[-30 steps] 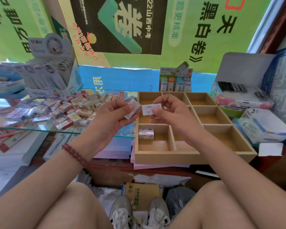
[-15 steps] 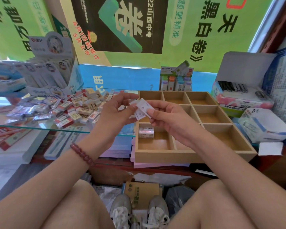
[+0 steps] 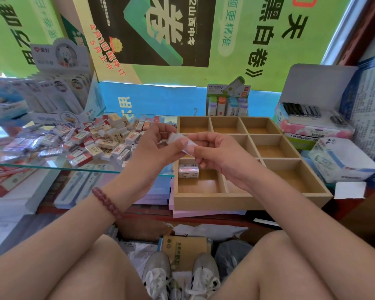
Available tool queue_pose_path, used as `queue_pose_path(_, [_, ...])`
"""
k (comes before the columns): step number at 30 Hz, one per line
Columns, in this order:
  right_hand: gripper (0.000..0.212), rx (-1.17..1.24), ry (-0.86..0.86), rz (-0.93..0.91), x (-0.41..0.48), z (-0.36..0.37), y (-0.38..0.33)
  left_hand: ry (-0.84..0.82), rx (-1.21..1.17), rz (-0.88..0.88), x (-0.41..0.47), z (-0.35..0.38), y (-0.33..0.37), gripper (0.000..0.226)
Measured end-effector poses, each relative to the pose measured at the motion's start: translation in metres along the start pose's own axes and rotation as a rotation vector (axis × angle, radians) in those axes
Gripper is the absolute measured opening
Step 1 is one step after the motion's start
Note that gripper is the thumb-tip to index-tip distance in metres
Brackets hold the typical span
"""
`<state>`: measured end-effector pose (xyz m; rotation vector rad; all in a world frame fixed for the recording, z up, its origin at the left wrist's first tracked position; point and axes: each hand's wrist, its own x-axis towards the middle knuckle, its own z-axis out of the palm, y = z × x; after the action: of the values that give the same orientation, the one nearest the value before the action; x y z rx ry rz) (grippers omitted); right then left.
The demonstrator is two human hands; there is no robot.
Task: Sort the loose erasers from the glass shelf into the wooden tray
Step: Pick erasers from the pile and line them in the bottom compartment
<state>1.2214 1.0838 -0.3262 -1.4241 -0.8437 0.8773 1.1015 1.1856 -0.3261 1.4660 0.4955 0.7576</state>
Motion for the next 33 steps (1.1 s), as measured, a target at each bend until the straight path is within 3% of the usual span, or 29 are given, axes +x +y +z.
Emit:
queue_pose_path(8, [0.037,-0.42,0.002,-0.135,-0.001,-0.005,-0.003,-0.03,0.111,0.04,0.002,-0.006,-0.004,0.022])
queue_pose_path(14, [0.02,-0.65,-0.041,-0.183,-0.003,-0.011,-0.004,-0.147,0.315,0.017,0.0,-0.01,-0.005,0.024])
queue_pose_path(20, [0.03,-1.248,-0.076,-0.139,-0.007,-0.011,0.001,-0.067,0.397,-0.012,0.003,-0.015,-0.005,0.029])
queue_pose_path(26, [0.032,-1.356,-0.089,-0.172,-0.002,0.001,0.016,-0.018,0.391,-0.062,0.004,-0.017,-0.006,0.012])
queue_pose_path(33, [0.034,-1.407,-0.014,-0.225,0.003,0.007,0.021,-0.012,0.437,-0.105,0.005,-0.021,-0.006,0.012])
